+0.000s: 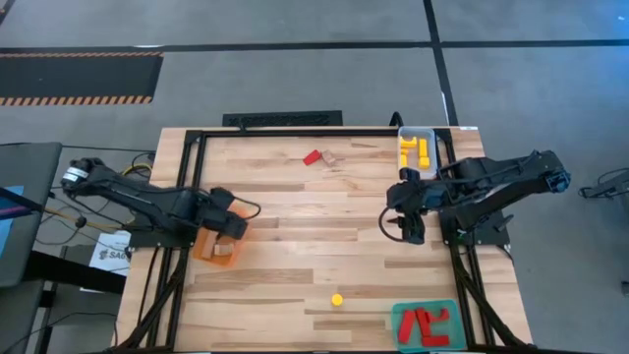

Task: Sort & place blocks by color
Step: Put the red block into the green bin

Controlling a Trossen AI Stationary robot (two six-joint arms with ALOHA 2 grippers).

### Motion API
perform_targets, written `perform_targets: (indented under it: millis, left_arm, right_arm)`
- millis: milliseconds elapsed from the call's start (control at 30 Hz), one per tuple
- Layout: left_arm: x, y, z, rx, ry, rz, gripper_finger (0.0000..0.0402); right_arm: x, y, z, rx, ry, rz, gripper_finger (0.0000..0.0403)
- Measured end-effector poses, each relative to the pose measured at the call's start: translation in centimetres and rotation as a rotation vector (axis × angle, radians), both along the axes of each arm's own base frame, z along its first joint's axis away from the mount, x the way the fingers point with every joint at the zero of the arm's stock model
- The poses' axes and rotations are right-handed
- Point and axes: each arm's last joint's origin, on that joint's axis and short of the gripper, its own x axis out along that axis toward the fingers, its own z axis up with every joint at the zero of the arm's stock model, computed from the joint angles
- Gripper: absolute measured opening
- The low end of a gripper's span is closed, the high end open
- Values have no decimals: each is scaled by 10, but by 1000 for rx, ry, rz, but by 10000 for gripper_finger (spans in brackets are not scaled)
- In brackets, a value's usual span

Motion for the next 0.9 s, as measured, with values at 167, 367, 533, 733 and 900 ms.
perform_targets:
  millis: [167, 367, 533, 733, 900]
  left_arm:
    - [28, 6, 26, 144, -245, -103, 345]
    - [66, 31, 26, 289, -336, -275, 345]
    - [92, 82, 11, 357, -326, -254, 345]
    - [128, 155, -10, 271, -294, -244, 345]
    - [173, 203, -25, 243, -206, -253, 345]
  right_arm:
    - [0, -5, 0, 27, 4, -70, 240]
    - [1, -8, 0, 61, 0, -135, 240]
    - [0, -7, -1, 77, 6, -156, 240]
    - [-4, -9, -3, 106, 77, -56, 240]
    - [-6, -32, -2, 14, 94, -7, 240]
